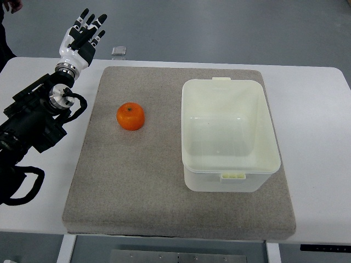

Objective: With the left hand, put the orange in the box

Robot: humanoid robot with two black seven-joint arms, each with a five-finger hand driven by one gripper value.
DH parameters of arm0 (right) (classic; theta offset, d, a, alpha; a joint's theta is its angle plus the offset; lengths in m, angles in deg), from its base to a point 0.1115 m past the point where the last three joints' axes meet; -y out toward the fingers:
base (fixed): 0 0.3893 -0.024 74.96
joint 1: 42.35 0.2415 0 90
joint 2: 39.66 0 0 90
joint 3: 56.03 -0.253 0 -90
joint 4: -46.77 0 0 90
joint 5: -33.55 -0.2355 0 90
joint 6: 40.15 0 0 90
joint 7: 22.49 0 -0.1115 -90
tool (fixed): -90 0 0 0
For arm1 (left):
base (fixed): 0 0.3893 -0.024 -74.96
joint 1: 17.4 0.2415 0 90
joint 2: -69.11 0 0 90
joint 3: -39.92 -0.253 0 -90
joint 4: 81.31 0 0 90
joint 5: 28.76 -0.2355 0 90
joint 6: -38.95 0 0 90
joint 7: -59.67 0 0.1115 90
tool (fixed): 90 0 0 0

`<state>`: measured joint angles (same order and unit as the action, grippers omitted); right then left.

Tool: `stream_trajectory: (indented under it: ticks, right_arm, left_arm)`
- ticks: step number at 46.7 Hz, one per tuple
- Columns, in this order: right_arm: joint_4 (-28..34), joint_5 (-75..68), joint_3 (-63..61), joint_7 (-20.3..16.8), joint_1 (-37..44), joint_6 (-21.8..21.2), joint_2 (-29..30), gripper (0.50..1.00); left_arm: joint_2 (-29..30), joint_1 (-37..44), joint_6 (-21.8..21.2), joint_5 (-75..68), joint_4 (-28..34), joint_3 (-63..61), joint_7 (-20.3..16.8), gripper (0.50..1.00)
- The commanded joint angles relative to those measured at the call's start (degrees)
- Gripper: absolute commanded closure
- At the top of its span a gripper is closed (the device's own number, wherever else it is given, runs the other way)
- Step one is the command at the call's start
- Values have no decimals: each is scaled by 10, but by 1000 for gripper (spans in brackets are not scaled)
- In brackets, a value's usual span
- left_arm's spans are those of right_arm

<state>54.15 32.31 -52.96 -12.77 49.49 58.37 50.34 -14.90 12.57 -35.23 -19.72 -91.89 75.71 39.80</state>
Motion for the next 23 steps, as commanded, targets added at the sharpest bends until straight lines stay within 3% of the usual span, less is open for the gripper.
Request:
stream_trajectory:
  ticks: [1,23]
  right_arm:
    - [0,0,0,0,0,0,0,574]
    - [0,0,0,0,0,0,0,574]
  left_arm:
    - [0,0,0,-2,-1,-1,0,508]
    - [0,-2,0,-3,-3,-2,1,508]
